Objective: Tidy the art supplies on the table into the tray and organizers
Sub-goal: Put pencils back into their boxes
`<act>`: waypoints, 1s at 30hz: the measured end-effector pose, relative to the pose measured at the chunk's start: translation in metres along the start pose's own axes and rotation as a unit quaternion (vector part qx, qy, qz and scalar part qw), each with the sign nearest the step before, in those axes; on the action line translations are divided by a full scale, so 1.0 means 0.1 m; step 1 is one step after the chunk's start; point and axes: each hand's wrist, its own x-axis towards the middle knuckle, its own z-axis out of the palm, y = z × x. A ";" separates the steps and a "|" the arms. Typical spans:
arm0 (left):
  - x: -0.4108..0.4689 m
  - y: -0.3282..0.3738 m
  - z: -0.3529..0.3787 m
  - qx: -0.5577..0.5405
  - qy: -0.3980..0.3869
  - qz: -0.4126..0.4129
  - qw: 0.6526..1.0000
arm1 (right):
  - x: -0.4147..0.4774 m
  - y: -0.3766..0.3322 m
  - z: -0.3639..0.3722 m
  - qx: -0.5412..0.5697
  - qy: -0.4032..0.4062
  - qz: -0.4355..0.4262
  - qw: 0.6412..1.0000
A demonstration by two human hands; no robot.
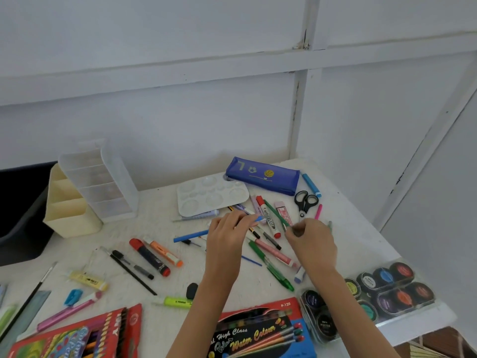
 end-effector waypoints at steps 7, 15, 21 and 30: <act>-0.23 -0.10 -0.38 -0.008 0.038 -0.019 0.999 | -0.48 -0.35 -0.11 0.315 0.184 -0.117 0.924; -0.81 -0.40 -1.08 0.006 0.036 -0.051 0.998 | -1.24 -0.76 -0.03 0.514 0.163 -0.023 0.842; -1.45 -0.63 -1.56 0.029 -0.003 -0.086 0.996 | -1.89 -0.83 0.33 0.501 0.128 0.032 0.855; -2.20 -0.96 -2.01 0.008 -0.046 -0.143 0.989 | -2.37 -0.82 0.55 0.460 0.129 0.068 0.876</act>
